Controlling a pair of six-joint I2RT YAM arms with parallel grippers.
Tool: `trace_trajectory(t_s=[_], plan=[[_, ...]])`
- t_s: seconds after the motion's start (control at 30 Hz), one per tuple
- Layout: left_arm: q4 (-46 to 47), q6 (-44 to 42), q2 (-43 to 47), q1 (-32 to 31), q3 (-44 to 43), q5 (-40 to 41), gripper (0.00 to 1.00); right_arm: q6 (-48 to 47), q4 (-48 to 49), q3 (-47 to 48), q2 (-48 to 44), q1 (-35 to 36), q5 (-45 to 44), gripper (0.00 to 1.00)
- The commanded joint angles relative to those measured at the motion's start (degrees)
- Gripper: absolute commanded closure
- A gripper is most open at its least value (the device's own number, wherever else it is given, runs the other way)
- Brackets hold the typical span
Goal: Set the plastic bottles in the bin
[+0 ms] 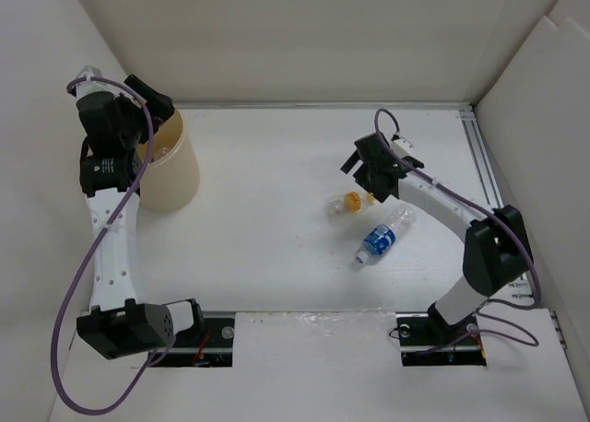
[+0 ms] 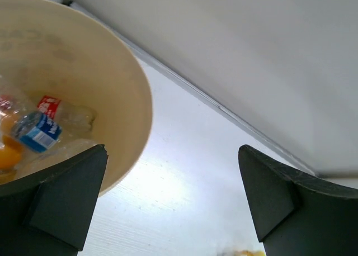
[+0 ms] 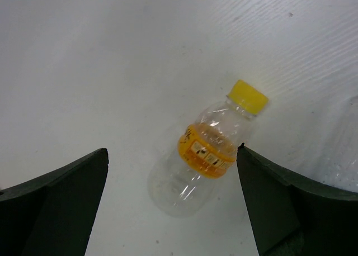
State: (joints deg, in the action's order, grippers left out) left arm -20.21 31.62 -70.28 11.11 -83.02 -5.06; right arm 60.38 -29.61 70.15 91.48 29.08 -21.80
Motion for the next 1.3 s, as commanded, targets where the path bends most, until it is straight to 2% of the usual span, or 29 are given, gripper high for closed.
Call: trace_trajectory(t_s=[0.0,0.17,0.27,0.53,0.6,0.67,0.77,0.9,0.93,1.03,1.07,1.13,1.17,1.2,1.27], plan=[[2.5,-4.9,1.0,0.0,-0.9,-10.4,0.00,5.9,-1.9,1.4,2.7,-1.1,0.4,0.00],[3.9,-6.7,-0.1,-0.6,-2.0,-18.5,0.00,8.6,0.4,-0.5,5.9,-2.2,1.1,0.00],[4.6,-7.2,-0.6,-4.1,-2.0,-17.6,0.00,9.3,0.4,-0.5,8.6,-2.8,2.6,0.00],[5.6,-7.2,-2.9,-4.1,-1.4,-23.8,0.00,13.4,2.4,-2.2,15.6,-2.3,4.9,0.06],[6.3,-6.5,-4.4,-4.8,-1.4,-25.0,0.00,13.4,3.8,-2.2,17.1,-2.3,5.4,0.27],[4.9,-7.6,-6.0,-7.4,-2.8,-22.8,0.00,13.4,5.3,-2.2,17.1,-2.3,5.5,0.42],[6.0,-6.8,-8.9,-10.3,-2.8,-25.1,0.00,12.2,6.4,0.9,17.6,-2.3,5.5,0.97],[6.6,-6.8,-11.3,-14.5,-2.1,-25.9,0.00,7.6,5.8,7.4,16.9,-2.8,4.9,1.00],[6.6,-7.4,-12.2,-17.3,-2.1,-26.5,0.00,5.9,5.8,8.8,16.9,-2.8,4.1,1.00],[7.6,-7.9,-13.6,-20.3,-0.9,-30.1,0.00,-3.7,7.9,14.0,13.6,-2.1,3.6,1.00],[8.2,-7.9,-13.6,-20.9,-0.4,-31.2,0.00,-10.1,9.7,14.0,12.6,-1.6,4.9,1.00],[9.2,-7.9,-13.6,-20.9,0.8,-35.8,0.00,-15.3,18.3,13.2,8.9,-1.6,9.9,1.00],[9.9,-8.4,-13.6,-20.9,1.5,-37.6,0.00,-17.2,21.8,12.1,7.8,-1.6,18.7,1.00],[10.4,-8.4,-13.6,-20.9,2.0,-39.5,0.00,-19.2,29.1,9.9,7.0,-3.1,24.3,1.00],[13.1,-8.4,-12.8,-20.9,4.1,-43.0,0.00,-19.2,35.2,9.4,6.4,-3.7,34.8,1.00]])
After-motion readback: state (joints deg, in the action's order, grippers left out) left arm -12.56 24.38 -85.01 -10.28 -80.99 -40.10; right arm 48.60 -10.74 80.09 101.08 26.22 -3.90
